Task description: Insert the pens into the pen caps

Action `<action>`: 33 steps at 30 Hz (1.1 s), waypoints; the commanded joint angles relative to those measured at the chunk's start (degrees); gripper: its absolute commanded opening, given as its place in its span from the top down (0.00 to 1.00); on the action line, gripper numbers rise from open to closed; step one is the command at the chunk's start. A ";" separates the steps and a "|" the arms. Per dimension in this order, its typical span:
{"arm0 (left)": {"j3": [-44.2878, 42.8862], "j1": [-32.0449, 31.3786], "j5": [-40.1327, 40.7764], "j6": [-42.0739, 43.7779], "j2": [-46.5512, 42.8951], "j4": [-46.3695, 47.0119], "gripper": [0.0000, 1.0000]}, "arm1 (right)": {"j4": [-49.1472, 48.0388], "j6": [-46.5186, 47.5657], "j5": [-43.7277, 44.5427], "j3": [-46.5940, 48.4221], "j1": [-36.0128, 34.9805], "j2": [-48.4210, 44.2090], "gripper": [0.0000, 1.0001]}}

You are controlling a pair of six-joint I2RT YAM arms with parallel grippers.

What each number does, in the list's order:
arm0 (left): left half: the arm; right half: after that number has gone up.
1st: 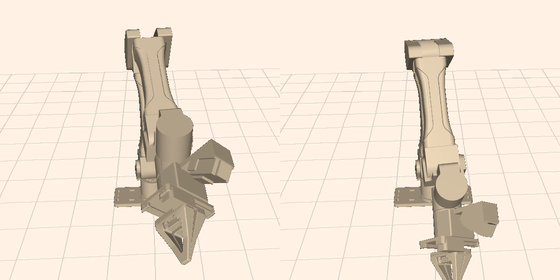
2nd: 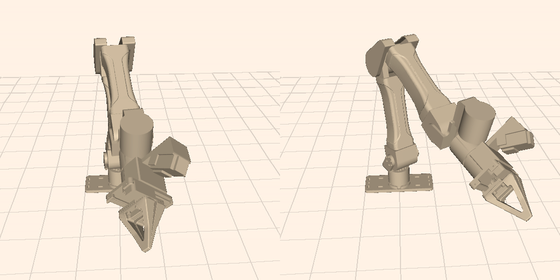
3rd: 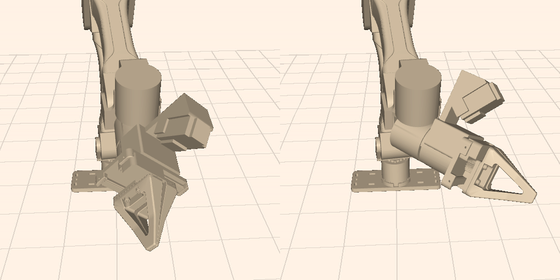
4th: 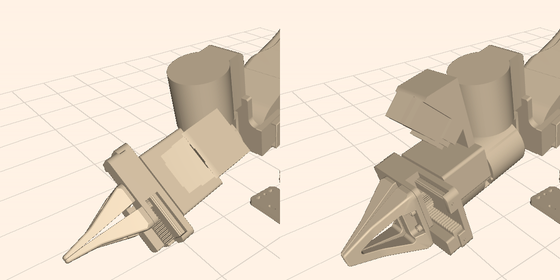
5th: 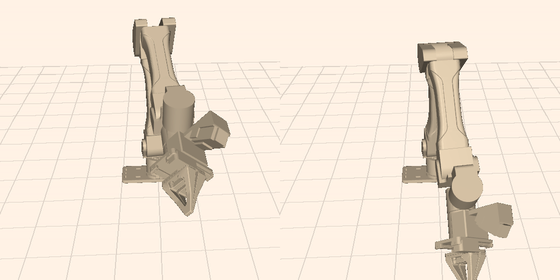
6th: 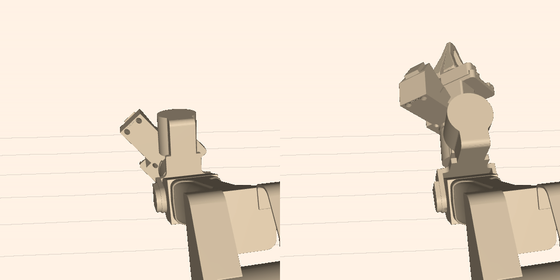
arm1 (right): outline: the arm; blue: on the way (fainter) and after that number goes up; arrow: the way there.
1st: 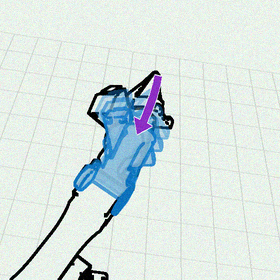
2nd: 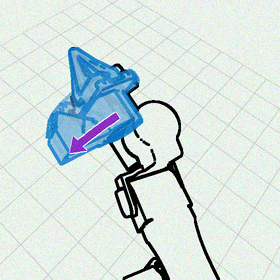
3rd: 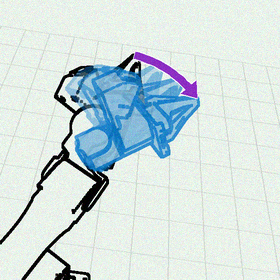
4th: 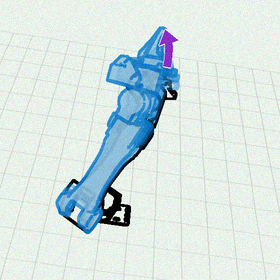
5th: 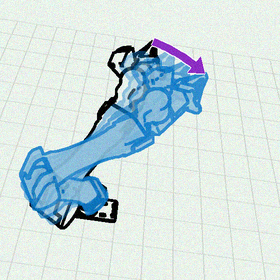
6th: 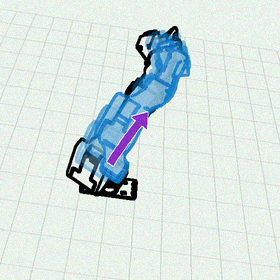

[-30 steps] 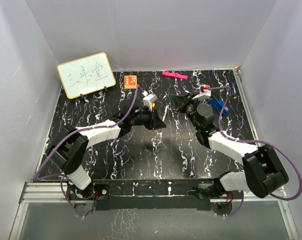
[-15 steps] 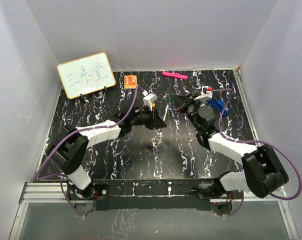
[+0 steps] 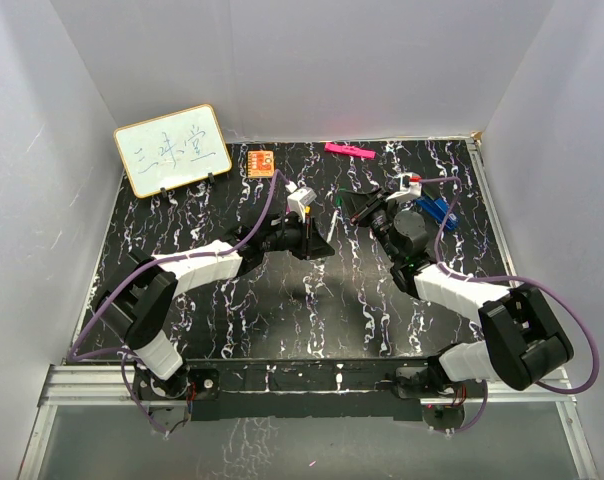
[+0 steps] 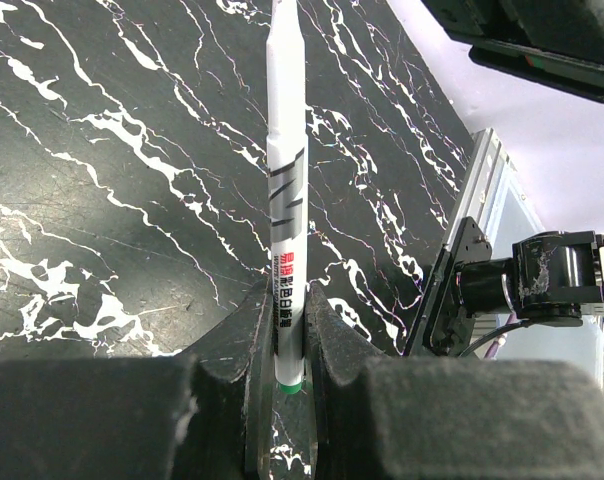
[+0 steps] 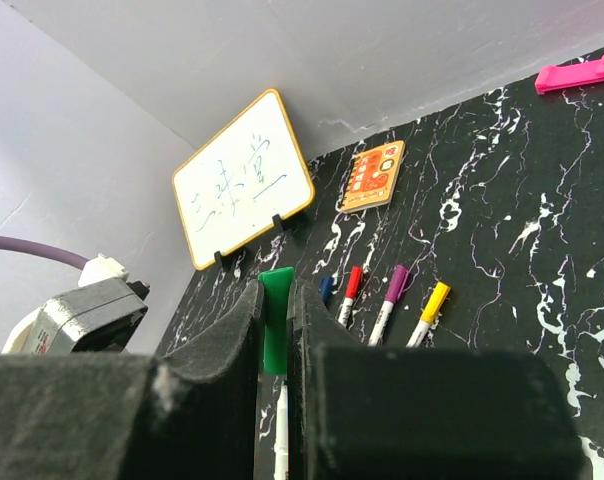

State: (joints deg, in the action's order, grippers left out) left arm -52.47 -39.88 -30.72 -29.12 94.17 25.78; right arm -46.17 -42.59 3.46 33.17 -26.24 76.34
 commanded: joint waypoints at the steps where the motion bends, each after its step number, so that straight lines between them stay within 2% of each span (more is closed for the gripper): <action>1: 0.08 -0.20 -0.56 0.82 -2.28 1.78 1.00 | -3.76 -0.15 -0.80 0.75 -0.16 0.17 1.00; 33: -1.06 -0.24 0.57 2.14 -2.74 0.85 1.00 | -3.88 0.42 -1.71 -0.38 -0.57 0.93 1.00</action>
State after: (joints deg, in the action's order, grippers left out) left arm -52.47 -39.88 -30.39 -28.10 94.17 25.71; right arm -46.61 -42.59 1.93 33.08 -26.52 77.32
